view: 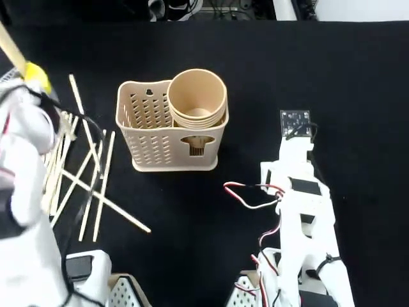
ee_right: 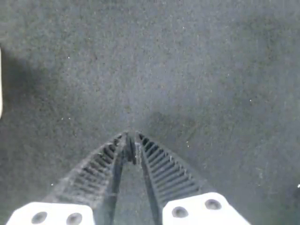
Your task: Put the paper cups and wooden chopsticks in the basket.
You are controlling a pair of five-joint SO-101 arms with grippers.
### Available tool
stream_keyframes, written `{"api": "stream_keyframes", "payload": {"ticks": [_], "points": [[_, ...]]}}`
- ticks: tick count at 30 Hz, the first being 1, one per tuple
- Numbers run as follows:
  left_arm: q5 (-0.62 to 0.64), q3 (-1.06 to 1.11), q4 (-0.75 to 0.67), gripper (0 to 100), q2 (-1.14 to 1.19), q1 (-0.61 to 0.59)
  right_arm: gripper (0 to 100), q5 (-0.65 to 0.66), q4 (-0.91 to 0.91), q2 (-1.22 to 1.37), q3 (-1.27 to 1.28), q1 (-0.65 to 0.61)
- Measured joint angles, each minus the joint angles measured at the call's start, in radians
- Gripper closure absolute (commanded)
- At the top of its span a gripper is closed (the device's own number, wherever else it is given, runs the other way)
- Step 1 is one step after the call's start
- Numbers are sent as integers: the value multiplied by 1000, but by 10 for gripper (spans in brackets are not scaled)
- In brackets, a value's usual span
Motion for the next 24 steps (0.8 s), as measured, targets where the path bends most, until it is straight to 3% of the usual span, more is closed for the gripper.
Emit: {"api": "stream_keyframes", "payload": {"ticks": [11, 17, 24], "points": [[3, 101, -299, 971, -81, 272, 986, 0, 0, 0, 0, 0], [3, 367, -569, 971, -80, 377, 986, 0, 0, 0, 0, 0], [3, 700, -833, 971, -78, 385, 986, 0, 0, 0, 0, 0]]}}
